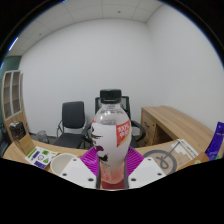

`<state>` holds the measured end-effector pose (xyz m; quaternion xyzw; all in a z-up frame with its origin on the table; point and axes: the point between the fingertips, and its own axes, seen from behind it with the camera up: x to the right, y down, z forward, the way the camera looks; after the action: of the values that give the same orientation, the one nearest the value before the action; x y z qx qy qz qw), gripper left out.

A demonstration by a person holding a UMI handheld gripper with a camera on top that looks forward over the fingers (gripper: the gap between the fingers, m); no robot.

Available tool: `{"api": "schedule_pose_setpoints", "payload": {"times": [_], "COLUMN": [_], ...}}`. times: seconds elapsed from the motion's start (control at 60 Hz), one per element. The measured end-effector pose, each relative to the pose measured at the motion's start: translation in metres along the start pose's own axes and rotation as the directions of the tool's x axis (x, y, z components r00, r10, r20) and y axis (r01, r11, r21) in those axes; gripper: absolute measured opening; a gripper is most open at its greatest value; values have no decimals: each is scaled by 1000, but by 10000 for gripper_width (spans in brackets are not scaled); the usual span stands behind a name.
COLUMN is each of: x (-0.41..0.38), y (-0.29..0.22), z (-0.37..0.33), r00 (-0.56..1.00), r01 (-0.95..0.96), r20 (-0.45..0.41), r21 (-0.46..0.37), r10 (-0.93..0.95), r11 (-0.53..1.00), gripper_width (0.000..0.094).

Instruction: Pour water

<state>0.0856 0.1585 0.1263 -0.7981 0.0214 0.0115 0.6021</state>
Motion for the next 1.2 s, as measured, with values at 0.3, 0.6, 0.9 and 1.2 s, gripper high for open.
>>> {"api": "schedule_pose_setpoints", "payload": {"times": [0.3,0.6,0.9,1.2], "x": [12,13,-8,-75], "y": [53,67,59,12], "z": [14,4,-109,-304], "r00": [1000,999,996,995], "r01": [25,-37,19,61], "r20": [-4,-22,-79,-69], "r21": [-19,-119,-209,-226], "r10": [-25,35,-36,-79], "r11": [1000,992,978,972], "gripper_width": [310,861,858,861]}}
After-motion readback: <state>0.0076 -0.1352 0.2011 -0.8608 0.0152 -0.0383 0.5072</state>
